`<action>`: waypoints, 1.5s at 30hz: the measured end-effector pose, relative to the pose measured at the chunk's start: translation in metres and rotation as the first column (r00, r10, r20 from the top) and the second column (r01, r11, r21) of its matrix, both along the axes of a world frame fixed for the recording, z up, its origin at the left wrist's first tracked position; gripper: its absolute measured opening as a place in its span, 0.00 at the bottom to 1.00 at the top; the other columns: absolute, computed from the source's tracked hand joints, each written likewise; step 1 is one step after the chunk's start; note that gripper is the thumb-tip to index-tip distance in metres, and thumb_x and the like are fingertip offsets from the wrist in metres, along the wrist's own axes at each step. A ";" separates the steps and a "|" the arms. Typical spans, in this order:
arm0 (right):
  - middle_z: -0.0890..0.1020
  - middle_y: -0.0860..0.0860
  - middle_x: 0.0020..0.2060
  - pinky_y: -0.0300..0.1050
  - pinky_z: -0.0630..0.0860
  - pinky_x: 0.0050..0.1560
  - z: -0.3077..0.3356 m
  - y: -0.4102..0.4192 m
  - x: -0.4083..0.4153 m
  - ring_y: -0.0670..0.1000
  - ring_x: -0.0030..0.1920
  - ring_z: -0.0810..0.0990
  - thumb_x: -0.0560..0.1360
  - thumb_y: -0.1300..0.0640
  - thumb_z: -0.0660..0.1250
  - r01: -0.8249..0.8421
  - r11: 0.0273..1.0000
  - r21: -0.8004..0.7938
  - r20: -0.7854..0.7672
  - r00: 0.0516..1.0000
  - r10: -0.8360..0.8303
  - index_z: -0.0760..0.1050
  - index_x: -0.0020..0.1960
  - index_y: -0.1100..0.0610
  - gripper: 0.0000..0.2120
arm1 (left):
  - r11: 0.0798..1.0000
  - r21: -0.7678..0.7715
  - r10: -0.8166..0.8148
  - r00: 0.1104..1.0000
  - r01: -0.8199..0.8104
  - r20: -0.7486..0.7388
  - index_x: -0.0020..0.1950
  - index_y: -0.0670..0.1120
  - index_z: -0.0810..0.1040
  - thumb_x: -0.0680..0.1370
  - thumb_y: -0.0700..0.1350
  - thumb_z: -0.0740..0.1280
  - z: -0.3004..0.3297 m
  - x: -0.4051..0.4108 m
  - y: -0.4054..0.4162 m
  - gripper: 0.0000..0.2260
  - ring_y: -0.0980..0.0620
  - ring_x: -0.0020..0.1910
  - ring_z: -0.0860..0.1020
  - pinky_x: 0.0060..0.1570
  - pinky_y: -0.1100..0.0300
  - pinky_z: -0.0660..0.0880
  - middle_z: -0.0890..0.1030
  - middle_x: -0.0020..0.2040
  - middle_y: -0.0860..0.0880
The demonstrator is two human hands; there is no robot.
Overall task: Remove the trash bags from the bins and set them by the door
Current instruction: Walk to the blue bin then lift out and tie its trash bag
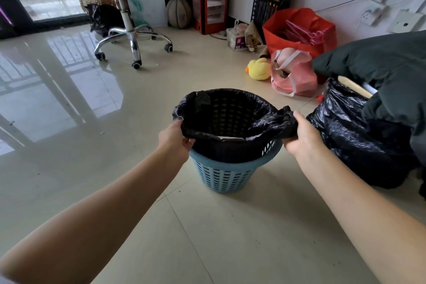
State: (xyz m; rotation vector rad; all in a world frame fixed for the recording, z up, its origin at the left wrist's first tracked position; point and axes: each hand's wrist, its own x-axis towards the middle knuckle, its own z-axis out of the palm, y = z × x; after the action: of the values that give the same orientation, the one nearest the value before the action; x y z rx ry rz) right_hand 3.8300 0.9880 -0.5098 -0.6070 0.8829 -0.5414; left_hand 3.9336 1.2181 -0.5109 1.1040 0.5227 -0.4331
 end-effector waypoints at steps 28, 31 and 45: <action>0.82 0.54 0.55 0.50 0.74 0.64 0.004 0.062 0.004 0.52 0.56 0.80 0.79 0.63 0.58 -0.777 0.151 -0.612 -0.637 0.597 0.487 0.76 0.64 0.56 0.16 | 0.915 -0.042 -0.402 0.915 0.400 -0.034 0.62 0.40 0.69 0.79 0.51 0.64 0.000 -0.006 -0.010 0.18 0.45 0.56 0.77 0.59 0.51 0.74 0.76 0.56 0.42; 0.83 0.55 0.52 0.43 0.77 0.59 0.012 0.059 -0.004 0.53 0.53 0.82 0.79 0.66 0.57 -0.832 0.102 -0.545 -0.614 0.479 0.628 0.80 0.56 0.54 0.15 | 0.917 -0.212 -0.344 0.939 0.338 0.008 0.60 0.41 0.71 0.79 0.52 0.62 0.003 0.005 -0.014 0.16 0.46 0.50 0.80 0.49 0.51 0.77 0.79 0.52 0.43; 0.83 0.49 0.44 0.54 0.77 0.59 0.019 0.044 0.009 0.53 0.50 0.81 0.76 0.64 0.57 -0.630 0.447 -0.635 -0.438 0.770 0.464 0.79 0.46 0.51 0.14 | 0.758 0.621 -0.583 0.633 0.199 0.509 0.47 0.50 0.75 0.76 0.38 0.61 0.023 -0.017 -0.034 0.07 0.53 0.30 0.70 0.33 0.60 0.69 0.73 0.34 0.51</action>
State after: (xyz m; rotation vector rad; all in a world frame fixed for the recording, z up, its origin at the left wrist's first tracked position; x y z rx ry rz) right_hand 3.8393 1.0320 -0.4912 -1.7099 0.5421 -0.2103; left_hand 3.9163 1.1843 -0.4875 1.8191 -0.3320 -0.2397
